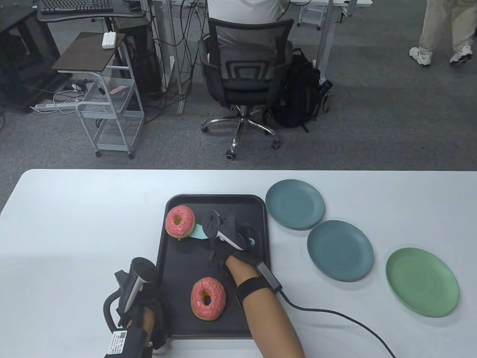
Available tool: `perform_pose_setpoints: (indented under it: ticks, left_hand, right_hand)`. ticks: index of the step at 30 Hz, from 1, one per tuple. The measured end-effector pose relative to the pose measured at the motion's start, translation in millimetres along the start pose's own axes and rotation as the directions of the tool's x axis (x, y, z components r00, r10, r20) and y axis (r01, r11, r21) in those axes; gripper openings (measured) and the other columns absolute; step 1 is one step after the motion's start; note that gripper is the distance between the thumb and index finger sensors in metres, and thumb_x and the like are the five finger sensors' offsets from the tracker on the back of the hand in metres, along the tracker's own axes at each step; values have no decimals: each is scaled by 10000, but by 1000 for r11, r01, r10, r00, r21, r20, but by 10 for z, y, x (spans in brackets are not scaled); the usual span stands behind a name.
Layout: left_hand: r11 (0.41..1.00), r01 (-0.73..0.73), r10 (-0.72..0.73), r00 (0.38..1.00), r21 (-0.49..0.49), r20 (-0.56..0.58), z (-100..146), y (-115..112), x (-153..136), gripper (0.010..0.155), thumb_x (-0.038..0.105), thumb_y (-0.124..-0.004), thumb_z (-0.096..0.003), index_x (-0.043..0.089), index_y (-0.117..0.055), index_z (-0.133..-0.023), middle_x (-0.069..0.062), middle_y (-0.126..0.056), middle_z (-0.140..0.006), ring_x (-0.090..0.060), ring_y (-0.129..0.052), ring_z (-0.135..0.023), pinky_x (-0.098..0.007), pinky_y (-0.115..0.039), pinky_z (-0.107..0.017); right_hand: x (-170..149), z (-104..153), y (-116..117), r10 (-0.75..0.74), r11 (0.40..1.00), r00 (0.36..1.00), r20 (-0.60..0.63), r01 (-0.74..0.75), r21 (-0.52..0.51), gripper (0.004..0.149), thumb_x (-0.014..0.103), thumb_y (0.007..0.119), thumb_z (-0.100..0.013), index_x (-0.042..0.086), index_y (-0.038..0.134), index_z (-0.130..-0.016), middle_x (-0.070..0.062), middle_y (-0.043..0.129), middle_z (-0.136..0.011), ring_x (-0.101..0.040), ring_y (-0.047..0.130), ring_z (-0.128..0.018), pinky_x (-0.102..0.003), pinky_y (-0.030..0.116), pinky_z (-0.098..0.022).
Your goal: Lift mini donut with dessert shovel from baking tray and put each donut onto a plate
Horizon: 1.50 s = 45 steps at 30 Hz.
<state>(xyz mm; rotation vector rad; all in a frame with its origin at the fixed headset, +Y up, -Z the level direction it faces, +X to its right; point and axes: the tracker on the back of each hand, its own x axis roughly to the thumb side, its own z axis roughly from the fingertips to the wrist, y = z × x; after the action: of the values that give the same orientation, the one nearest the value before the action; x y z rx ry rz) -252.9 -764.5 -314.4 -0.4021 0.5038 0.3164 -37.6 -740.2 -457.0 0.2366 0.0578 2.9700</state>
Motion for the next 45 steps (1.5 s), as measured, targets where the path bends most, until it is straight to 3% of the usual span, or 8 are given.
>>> perform_pose_setpoints:
  ticks: [13, 20, 28, 34, 45]
  left_hand:
    - [1000, 0, 0, 1000, -2, -2, -5, 0, -4, 599, 409, -750, -415, 287, -547, -965, 25, -751, -771, -205, -862, -573, -422, -763, -498]
    - [1000, -4, 4, 1000, -8, -1, -14, 0, -12, 599, 412, -751, -415, 285, -551, -965, 26, -751, -773, -204, -862, -575, -422, -764, -498]
    - [1000, -5, 5, 1000, -8, -1, -14, -3, -14, 598, 413, -750, -417, 284, -550, -966, 26, -748, -774, -203, -861, -576, -421, -764, -498]
    - [1000, -6, 6, 1000, -10, -3, -16, -4, -15, 598, 412, -750, -416, 283, -551, -965, 27, -748, -774, -204, -860, -575, -422, -763, -499]
    - [1000, -3, 3, 1000, -12, -6, -17, -5, -15, 598, 413, -748, -417, 289, -546, -966, 28, -747, -776, -202, -861, -577, -420, -765, -499]
  right_hand:
    - [-431, 120, -394, -45, 996, 996, -77, 38, -79, 600, 327, 866, -417, 128, 700, -958, -157, 856, -842, -349, 907, -609, -518, 793, -507]
    - [-1014, 202, -595, -66, 993, 979, -192, 46, -110, 603, 312, 863, -425, 119, 685, -968, -166, 843, -855, -357, 899, -619, -520, 793, -507]
    - [-1793, 294, -726, -143, 984, 908, -394, 88, -154, 608, 298, 860, -434, 104, 668, -977, -178, 830, -863, -362, 898, -621, -510, 833, -475]
    - [-2169, 331, -725, -176, 982, 850, -496, 119, -145, 621, 266, 859, -451, 87, 626, -998, -194, 797, -892, -379, 876, -644, -510, 839, -474]
    - [-2226, 244, -556, -2, 995, 841, -541, -50, -82, 616, 242, 875, -453, 89, 631, -997, -191, 793, -904, -383, 873, -654, -499, 859, -466]
